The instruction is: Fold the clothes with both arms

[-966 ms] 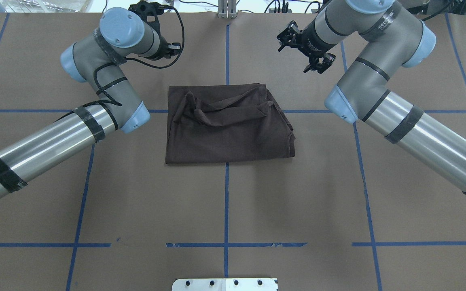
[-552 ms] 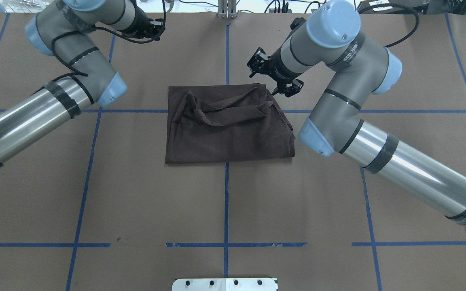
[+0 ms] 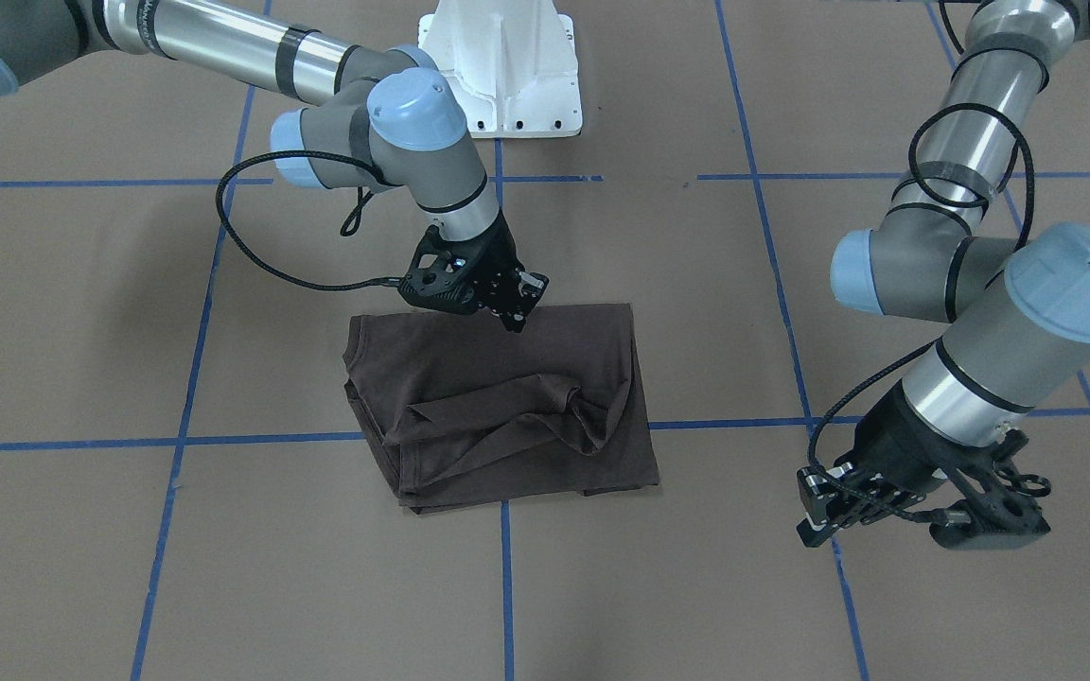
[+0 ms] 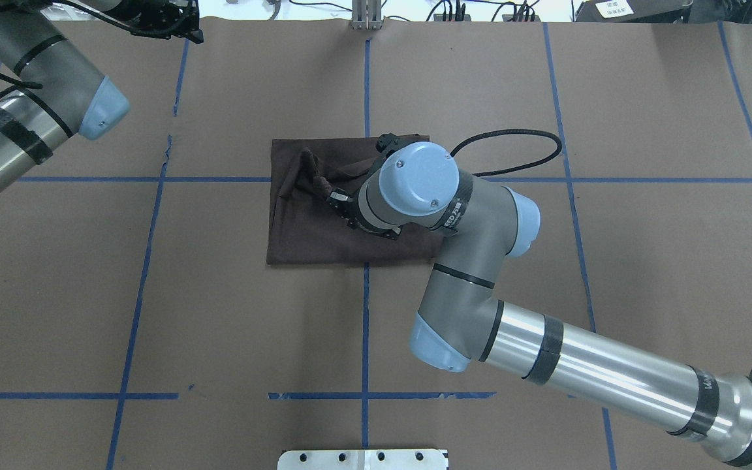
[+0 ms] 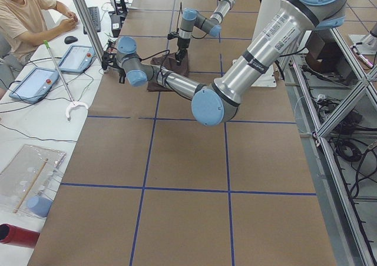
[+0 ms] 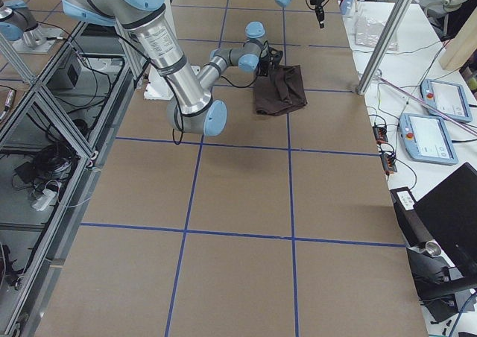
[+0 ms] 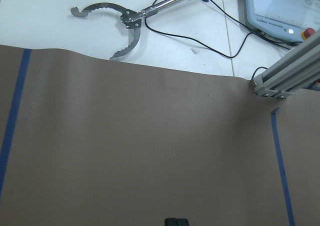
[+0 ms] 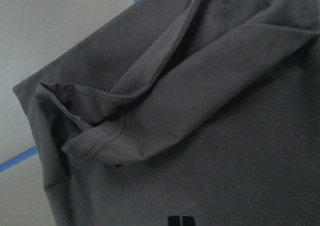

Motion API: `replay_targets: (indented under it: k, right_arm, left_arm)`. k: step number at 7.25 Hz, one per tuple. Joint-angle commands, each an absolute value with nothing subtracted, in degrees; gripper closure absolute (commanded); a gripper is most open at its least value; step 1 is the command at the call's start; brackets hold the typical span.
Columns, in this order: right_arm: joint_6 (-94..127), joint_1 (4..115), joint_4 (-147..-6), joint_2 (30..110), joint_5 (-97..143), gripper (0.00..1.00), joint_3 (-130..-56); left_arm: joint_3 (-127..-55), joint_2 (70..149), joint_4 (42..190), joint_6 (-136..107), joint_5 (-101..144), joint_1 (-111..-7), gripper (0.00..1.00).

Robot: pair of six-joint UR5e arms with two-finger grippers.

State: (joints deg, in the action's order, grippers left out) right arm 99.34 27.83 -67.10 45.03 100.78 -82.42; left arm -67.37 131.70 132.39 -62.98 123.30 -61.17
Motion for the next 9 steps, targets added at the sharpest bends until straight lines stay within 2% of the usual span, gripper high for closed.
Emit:
replay_targets:
  k: [1, 3, 5, 7, 9]
  right_arm:
    - [99.06, 26.89, -66.97, 40.1, 99.67, 1.0, -75.09]
    - [98.44, 28.47, -66.62, 38.77, 99.67, 1.0, -71.83]
    - [98.18, 29.53, -66.27, 35.16, 99.67, 1.0, -65.41]
    - [98.09, 30.32, -66.27, 34.29, 99.75, 1.0, -63.91]
    - [97.91, 32.59, -66.18, 30.34, 99.67, 1.0, -57.95]
  left_arm:
    - [-68.9, 131.4, 132.01, -63.54, 123.57, -61.26, 1.0]
    - [-69.69, 130.79, 132.01, -63.63, 123.49, -61.26, 1.0]
    - [-70.14, 130.61, 131.92, -63.63, 123.49, -61.26, 1.0]
    - [-70.14, 130.17, 132.1, -63.63, 123.49, -61.26, 1.0]
    - [-70.14, 129.82, 132.27, -63.46, 123.49, -61.17, 1.0]
